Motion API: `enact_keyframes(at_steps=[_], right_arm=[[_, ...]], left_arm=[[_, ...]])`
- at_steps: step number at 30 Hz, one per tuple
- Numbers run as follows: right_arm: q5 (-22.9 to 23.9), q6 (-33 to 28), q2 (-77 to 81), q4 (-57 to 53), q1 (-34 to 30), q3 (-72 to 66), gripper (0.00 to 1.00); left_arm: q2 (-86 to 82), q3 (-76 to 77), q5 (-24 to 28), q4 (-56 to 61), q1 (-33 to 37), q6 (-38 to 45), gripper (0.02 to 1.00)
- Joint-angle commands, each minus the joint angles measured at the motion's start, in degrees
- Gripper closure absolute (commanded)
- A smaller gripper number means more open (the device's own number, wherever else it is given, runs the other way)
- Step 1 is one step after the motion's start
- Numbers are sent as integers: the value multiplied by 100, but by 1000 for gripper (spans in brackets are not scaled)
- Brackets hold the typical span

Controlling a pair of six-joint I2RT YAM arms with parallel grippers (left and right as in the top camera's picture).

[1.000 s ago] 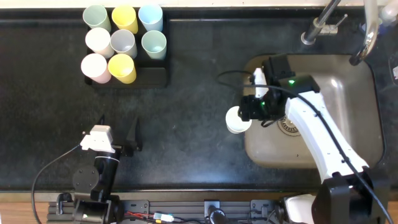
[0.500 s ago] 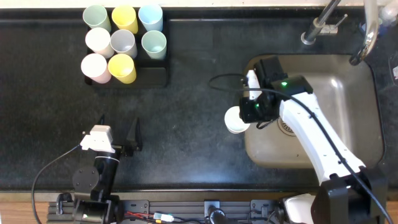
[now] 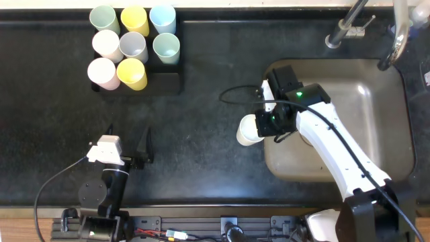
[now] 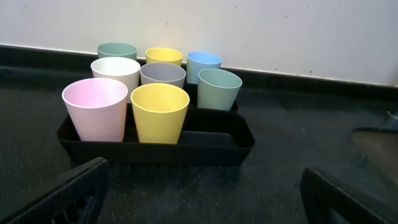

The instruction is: Store Cups

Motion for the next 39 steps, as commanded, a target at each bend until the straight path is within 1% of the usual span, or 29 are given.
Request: enact_keyframes(at_steps=[1, 3, 7, 11, 16, 19, 22, 29, 39], right_arm=[[15, 203, -33, 20, 199, 236, 958], [11, 361, -63, 15, 328, 616, 958], [42, 767, -50, 42, 601, 1849, 956], [280, 1202, 302, 35, 975, 3263, 958], [369, 1224, 1408, -273, 1486, 5119, 958], [605, 1222, 2194, -562, 1751, 6129, 958], [619, 1226, 2900, -852, 1906, 6808, 958], [643, 1276, 3744, -1062, 2159, 6994, 956], [636, 1482, 4183, -905, 2188, 6994, 958]], left_arm=[[-59, -7, 92, -11, 31, 105, 18], [-59, -7, 92, -11, 31, 105, 20], [-59, -7, 92, -13, 31, 103, 18], [-59, -7, 92, -13, 31, 105, 18], [-59, -7, 92, -13, 31, 105, 18], [-59, -7, 92, -13, 31, 105, 18], [-59, -7, 90, -13, 31, 105, 18], [-59, -7, 92, -11, 31, 105, 18], [-59, -7, 92, -13, 31, 105, 20]])
